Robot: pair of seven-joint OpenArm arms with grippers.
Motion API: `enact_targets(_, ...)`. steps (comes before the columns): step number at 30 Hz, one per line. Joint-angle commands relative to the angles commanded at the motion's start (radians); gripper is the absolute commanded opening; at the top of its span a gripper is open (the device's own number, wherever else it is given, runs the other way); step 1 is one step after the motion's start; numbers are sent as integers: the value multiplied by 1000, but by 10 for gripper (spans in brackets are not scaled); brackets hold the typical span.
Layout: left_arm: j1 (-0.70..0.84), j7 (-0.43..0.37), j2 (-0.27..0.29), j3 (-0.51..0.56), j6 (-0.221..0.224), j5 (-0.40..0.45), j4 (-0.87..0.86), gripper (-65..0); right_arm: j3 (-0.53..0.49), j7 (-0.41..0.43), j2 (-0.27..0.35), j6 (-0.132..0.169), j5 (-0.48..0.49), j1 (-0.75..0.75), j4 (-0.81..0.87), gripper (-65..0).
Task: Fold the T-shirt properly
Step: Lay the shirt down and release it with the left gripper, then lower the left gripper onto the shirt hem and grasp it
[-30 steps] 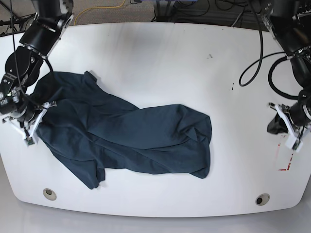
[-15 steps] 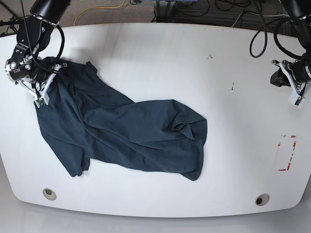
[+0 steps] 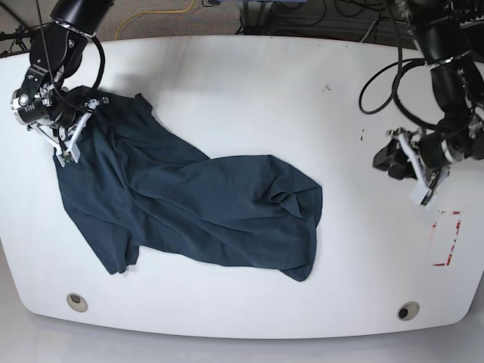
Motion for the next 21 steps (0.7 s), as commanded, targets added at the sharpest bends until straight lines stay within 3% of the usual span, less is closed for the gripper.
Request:
enact_targets(7,-118,-71,130,20,0,147,-160,-276,0,0,-11,0,0,3,8,-650)
enact_targets(14,-178,-229,155,207,-2,207,-333,-274,0,2,-43,0,0,29,20,-650)
enact_targets(21,-193,-338,189,269,6,215,-468,-274,32,2,-44,0,0,29,20,-650)
